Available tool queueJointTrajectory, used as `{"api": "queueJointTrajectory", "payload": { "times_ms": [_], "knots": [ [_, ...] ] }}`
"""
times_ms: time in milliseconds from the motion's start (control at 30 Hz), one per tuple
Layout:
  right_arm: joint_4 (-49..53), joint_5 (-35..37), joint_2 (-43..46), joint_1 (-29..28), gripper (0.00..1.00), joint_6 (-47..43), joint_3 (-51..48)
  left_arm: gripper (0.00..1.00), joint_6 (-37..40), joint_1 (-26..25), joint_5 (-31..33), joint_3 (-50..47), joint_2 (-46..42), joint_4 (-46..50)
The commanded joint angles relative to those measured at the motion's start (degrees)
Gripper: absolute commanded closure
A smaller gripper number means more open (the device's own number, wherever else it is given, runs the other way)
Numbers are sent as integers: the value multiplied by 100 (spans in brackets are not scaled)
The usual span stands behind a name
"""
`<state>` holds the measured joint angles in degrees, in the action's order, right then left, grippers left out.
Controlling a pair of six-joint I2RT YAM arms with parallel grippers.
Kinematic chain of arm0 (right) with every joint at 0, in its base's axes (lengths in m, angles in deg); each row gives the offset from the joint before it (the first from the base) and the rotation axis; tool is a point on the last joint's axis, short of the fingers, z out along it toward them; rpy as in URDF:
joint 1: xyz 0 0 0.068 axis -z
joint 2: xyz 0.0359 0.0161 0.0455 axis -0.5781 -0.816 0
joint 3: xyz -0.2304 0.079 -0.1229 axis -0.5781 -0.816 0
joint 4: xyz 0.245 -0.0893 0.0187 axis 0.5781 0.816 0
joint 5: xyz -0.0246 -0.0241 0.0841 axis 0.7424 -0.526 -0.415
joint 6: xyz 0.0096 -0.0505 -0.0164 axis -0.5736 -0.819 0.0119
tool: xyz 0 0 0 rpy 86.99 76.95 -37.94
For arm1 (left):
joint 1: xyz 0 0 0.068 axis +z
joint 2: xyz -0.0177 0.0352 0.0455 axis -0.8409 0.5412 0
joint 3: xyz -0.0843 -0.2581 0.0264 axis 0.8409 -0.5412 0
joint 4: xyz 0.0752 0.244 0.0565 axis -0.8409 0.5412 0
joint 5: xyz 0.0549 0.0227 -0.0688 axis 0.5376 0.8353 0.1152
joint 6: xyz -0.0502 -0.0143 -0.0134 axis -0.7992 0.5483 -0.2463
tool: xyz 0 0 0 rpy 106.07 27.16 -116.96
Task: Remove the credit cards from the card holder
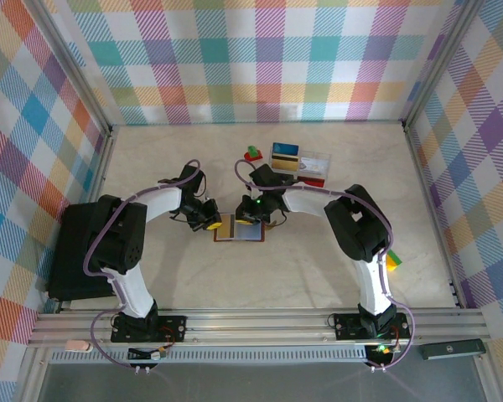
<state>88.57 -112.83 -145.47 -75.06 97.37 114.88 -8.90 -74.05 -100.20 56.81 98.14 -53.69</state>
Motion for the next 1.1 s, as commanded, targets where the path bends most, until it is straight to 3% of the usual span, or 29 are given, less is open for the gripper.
{"api": "queueJointTrajectory", "payload": {
  "times_ms": [0,1067],
  "knots": [
    [-232,-273,-143,46,87,138,-117,91,2,-50,293,19,164,351],
    [-801,-782,-285,90,87,183,-323,98,17,-50,336,-72,247,340]
  ]
}}
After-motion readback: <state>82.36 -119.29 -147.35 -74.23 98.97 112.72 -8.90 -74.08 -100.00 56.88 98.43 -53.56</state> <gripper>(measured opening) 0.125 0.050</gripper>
